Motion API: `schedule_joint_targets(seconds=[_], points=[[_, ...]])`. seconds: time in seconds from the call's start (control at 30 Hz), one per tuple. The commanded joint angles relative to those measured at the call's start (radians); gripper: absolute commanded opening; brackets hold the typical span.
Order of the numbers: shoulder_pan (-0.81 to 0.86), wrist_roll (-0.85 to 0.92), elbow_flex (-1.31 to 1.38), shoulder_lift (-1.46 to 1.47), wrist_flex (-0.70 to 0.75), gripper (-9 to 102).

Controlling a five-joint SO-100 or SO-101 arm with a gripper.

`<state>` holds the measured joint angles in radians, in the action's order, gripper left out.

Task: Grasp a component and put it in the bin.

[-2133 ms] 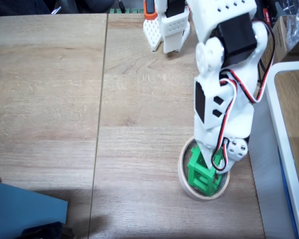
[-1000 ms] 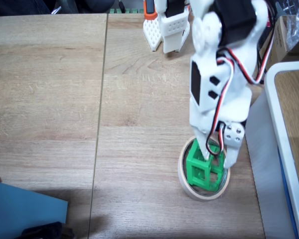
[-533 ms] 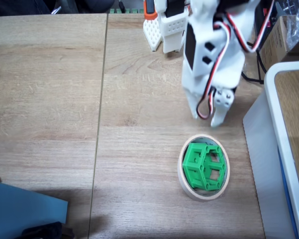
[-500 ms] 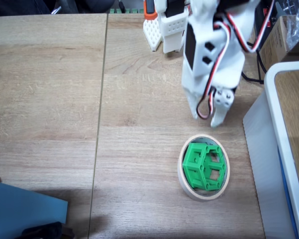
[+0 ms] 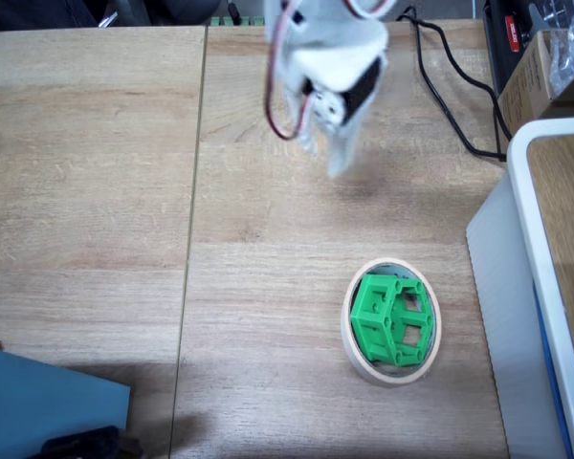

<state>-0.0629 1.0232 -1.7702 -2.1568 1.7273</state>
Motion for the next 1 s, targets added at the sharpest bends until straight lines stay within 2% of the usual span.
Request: schedule_joint_targets(seconds=[0.0,0.27,0.63,0.97], points=[[0.086,0.009,-0.008,-0.133,0.000,14],[0.166,0.028,-0.259,-0.437,-0.184,14],[0.308,0.407,-0.755,-0.744,-0.422,14],[0.390,0.614,-1.072,-0.977,-0.477,14]])
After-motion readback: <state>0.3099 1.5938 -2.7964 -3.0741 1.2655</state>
